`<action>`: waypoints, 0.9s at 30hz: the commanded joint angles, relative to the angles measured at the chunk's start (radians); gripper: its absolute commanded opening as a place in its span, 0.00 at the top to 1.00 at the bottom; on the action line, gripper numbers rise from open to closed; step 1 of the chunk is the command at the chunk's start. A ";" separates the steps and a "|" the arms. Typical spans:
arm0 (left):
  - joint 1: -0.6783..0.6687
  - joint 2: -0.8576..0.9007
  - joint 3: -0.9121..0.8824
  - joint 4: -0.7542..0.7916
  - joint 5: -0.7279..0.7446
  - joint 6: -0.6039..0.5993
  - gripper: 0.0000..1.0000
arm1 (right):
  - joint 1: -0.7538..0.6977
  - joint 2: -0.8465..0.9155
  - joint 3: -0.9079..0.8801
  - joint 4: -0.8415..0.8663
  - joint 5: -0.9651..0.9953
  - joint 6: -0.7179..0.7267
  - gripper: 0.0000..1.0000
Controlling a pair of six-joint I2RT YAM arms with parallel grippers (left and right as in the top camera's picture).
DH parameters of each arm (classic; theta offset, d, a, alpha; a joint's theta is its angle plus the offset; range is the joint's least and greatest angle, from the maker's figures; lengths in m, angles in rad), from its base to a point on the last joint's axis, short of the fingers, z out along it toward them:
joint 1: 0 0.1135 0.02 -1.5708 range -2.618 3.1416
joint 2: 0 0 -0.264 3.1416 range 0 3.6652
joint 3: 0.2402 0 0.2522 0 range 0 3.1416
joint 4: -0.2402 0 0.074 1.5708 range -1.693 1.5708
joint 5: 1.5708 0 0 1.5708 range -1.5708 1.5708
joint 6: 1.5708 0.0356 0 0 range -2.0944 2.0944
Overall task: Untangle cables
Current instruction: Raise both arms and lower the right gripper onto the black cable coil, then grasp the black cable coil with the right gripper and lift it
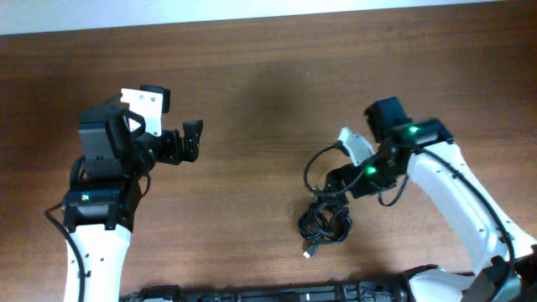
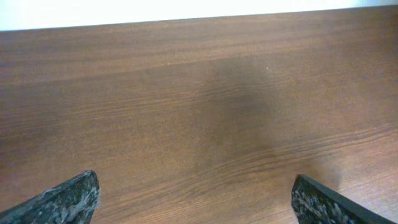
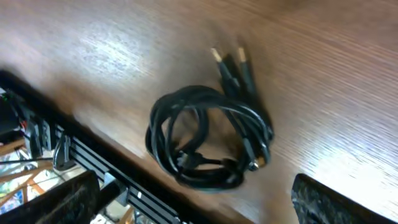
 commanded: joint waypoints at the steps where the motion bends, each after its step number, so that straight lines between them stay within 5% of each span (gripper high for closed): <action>1: 0.004 0.002 0.021 0.011 0.014 0.013 0.01 | 0.066 0.002 -0.061 0.039 -0.005 0.029 0.02; 14: 0.004 0.019 0.021 0.039 0.014 0.013 0.01 | 0.303 0.005 -0.235 0.319 -0.065 0.183 0.09; 27: 0.004 0.047 0.021 0.031 0.016 0.013 0.01 | 0.326 0.006 -0.400 0.430 -0.069 0.251 0.42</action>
